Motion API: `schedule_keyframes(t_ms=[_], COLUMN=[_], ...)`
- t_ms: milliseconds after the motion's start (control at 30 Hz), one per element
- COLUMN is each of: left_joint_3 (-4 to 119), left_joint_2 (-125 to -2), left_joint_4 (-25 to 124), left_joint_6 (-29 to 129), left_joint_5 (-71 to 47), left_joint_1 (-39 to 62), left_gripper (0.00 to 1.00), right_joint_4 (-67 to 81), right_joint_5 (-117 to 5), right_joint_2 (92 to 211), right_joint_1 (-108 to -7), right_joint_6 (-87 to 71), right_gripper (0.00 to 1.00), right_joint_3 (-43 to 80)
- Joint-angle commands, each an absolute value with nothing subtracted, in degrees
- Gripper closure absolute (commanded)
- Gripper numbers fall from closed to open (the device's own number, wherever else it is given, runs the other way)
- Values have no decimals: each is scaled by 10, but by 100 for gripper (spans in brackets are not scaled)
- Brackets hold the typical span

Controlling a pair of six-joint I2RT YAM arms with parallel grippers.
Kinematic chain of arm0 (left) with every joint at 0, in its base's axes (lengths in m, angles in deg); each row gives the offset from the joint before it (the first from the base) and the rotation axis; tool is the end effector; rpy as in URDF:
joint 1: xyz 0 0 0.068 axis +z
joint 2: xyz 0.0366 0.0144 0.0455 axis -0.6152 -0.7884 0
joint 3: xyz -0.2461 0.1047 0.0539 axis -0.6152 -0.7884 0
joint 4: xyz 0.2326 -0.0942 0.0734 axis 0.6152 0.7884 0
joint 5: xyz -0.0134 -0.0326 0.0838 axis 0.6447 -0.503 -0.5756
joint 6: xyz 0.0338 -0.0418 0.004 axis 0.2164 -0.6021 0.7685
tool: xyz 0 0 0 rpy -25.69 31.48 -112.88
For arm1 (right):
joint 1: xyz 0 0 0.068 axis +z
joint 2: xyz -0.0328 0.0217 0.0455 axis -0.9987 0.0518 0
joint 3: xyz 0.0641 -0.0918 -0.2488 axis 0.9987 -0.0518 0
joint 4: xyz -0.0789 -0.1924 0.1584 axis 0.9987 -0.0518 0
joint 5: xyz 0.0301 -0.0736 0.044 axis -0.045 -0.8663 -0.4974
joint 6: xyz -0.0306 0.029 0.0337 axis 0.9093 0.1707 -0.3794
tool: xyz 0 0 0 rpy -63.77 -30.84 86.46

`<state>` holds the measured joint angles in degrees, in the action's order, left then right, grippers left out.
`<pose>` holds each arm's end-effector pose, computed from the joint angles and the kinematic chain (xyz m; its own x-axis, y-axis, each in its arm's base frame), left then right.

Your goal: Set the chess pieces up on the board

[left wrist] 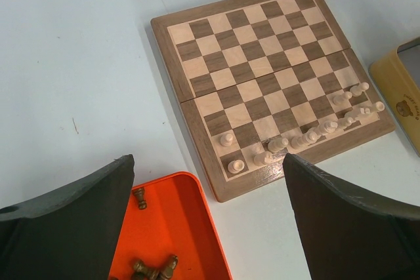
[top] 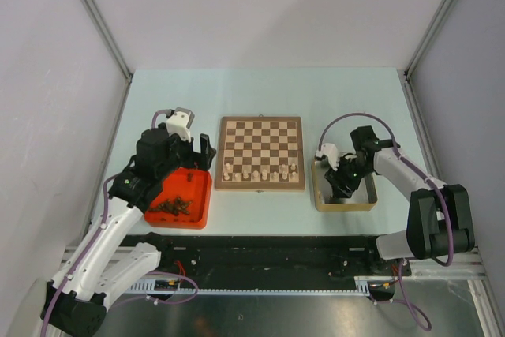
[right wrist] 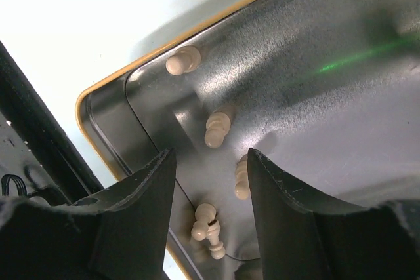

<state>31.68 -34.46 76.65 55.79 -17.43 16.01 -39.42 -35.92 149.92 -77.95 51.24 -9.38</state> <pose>0.1678 -0.0695 0.3202 -0.4226 0.0692 -0.9037 0.3729 0.9221 -0.1038 0.2260 0.0532 0.1908 -0.4104 -0.7727 -0.4842 -0.9071 0.4003 0.1299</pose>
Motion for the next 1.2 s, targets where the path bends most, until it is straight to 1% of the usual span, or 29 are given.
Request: schedule_keyframes(t_ms=[0,167,433,533,567,667,800,1033,1167], left_joint_3=[314,314,314,314,313,313,313,313,313], left_joint_2=[-343,-344,-343,-344,-343,-343,-342,-343,-342], left_joint_4=[751,752,752,752,751,752,750,750,749], left_joint_6=[582,581,582,582,582,582,582,582,581], left_joint_5=[-175,-175,-175,-175,-175,-176,-177,-177,-181], left_joint_1=[164,163,163,164,163,164,163,163,163], left_gripper=[0,0,0,0,0,0,0,0,0], right_joint_4=[-368,-350,-343,-343,-343,-345,-345,-379,-399], right_joint_5=[-370,-386,-391,-392,-393,-397,-405,-411,-402], right_joint_2=[1508,1517,1525,1523,1519,1509,1481,1432,1421], right_joint_1=[-768,-755,-740,-740,-740,-740,-748,-780,-775], right_joint_6=[504,495,493,493,492,492,489,480,474], right_gripper=[48,51,62,73,83,95,100,100,100], right_joint_3=[-95,-95,-95,-95,-95,-95,-95,-53,-21])
